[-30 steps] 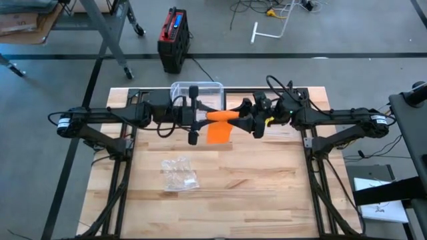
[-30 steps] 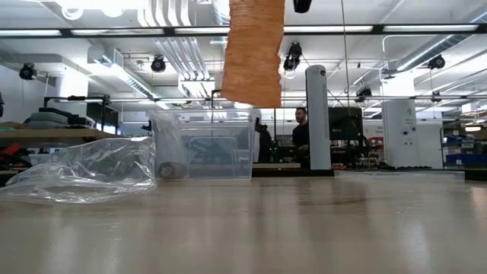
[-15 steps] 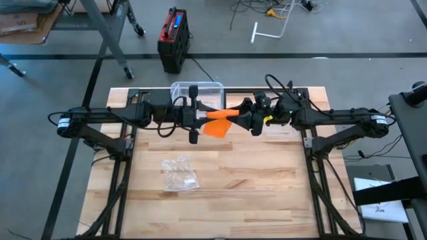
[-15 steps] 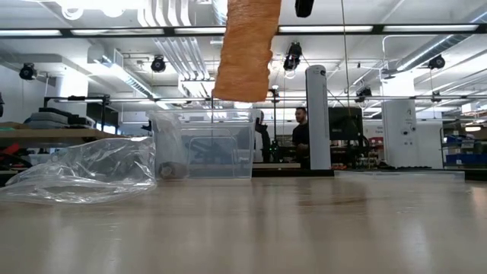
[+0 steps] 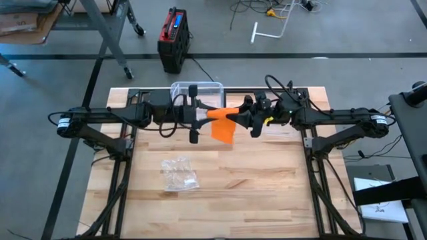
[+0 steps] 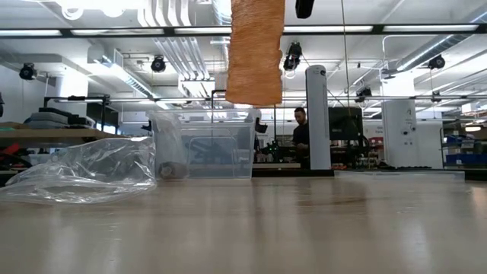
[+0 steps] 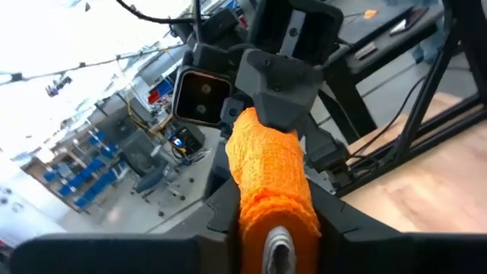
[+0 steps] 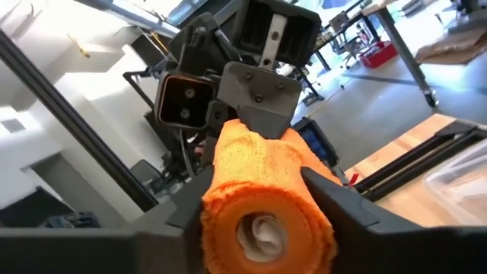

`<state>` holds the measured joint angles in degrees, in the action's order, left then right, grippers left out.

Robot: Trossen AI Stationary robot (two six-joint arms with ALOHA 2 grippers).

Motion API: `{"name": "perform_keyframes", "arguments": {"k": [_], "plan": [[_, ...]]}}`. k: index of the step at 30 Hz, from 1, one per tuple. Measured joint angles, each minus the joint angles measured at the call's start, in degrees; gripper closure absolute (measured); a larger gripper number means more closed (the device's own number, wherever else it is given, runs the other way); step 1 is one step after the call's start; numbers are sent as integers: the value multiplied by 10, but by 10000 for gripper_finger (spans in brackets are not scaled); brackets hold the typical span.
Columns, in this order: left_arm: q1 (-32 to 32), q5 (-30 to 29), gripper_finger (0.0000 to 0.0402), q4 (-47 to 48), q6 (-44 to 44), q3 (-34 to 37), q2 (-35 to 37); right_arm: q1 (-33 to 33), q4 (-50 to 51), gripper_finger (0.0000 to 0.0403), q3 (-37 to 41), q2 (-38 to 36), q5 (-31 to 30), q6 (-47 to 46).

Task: Roll bandage
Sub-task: Roll the orange bandage

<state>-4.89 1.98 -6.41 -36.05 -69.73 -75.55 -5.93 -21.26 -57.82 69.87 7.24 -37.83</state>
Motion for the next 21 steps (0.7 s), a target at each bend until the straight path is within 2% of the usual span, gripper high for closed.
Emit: {"name": "perform_keyframes", "arguments": {"k": [5,10,16,21], "plan": [[0,-1,261,10,111,0,1,0,3,296,0,0,1,93],[0,-1,181,33,240,-11,2,0,4,317,0,0,2,234],[-4,11,112,74,291,-60,-6,1,30,316,0,1,4,351],[-5,31,95,81,293,-66,-11,1,41,315,0,0,4,384]]}}
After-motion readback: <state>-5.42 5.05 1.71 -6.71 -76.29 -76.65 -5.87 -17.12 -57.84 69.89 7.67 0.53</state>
